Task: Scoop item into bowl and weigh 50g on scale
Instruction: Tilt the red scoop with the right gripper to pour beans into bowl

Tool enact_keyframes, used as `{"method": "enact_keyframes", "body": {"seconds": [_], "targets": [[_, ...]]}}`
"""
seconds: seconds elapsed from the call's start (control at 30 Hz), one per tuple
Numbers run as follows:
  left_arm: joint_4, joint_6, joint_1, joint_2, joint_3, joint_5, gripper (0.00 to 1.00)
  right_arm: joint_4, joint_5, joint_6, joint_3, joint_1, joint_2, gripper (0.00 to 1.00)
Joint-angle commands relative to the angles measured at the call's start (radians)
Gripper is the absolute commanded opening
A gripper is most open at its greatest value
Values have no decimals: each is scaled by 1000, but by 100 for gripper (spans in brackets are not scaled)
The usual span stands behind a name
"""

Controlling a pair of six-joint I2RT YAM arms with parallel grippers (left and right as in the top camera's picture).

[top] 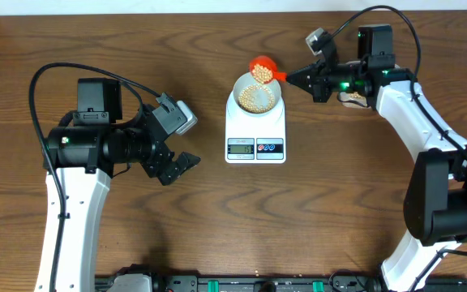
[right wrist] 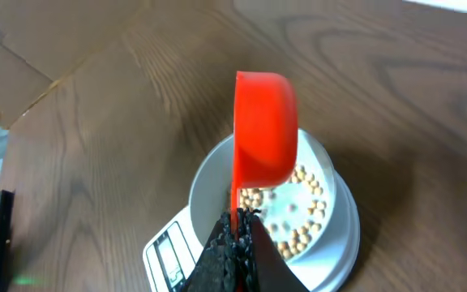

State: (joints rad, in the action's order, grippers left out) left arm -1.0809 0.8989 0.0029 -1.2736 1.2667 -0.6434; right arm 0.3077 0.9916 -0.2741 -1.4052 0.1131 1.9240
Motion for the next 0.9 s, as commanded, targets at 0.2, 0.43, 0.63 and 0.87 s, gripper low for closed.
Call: {"method": "enact_keyframes", "body": {"seconds": [0.2,0.43,0.63,0.87], "targets": [[-3,17,3,-6,20,8,98,36,-33,-15,1,10,1,1],[-3,17,3,-6,20,8,98,30,-33,-30,1,10,-11,1],[-3,17,3,-6,20,8,98,46,-63,-55,1,12,-23,1],[-3,17,3,-6,20,8,98,47,-79,-68,1,19,-49,1]]}}
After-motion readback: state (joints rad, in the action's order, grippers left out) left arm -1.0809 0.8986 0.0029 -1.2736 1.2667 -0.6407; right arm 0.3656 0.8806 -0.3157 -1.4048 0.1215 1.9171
